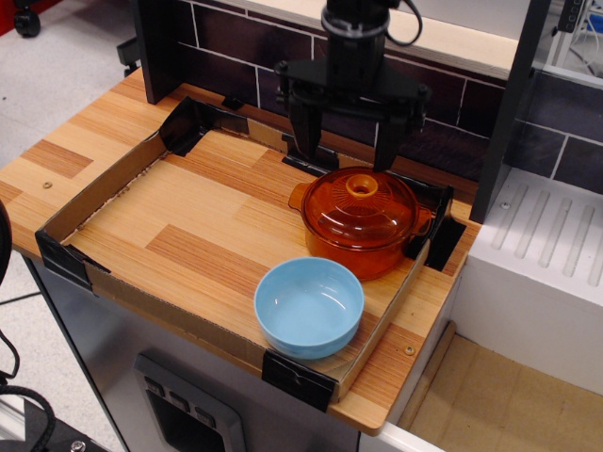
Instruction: Take lid off pot
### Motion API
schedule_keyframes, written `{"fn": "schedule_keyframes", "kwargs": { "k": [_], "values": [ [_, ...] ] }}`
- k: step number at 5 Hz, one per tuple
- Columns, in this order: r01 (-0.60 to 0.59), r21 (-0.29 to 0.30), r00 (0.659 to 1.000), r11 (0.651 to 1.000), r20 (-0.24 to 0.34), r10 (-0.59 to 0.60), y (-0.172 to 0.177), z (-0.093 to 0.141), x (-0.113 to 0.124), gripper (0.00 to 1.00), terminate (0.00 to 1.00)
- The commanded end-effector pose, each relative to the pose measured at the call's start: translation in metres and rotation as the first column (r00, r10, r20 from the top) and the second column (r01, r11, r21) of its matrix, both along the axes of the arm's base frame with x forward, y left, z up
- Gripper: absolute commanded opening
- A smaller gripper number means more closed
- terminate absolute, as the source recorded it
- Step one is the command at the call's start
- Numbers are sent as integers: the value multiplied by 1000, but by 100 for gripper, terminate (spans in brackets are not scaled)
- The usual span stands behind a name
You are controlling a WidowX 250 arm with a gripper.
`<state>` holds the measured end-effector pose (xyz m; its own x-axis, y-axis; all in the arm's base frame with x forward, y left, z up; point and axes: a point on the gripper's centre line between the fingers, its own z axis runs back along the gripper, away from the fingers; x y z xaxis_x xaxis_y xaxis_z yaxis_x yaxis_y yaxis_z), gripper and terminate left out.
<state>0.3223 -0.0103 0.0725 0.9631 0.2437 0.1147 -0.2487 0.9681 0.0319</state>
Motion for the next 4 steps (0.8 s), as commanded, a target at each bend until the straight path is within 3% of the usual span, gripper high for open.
{"fn": "schedule_keyframes", "kwargs": {
  "k": [1, 4],
  "values": [
    [8, -10, 1000, 1000, 20, -7, -8, 2, 0, 100, 0],
    [23, -4, 1000, 1000, 5, -23, -17, -7, -8, 100, 0]
  ]
}}
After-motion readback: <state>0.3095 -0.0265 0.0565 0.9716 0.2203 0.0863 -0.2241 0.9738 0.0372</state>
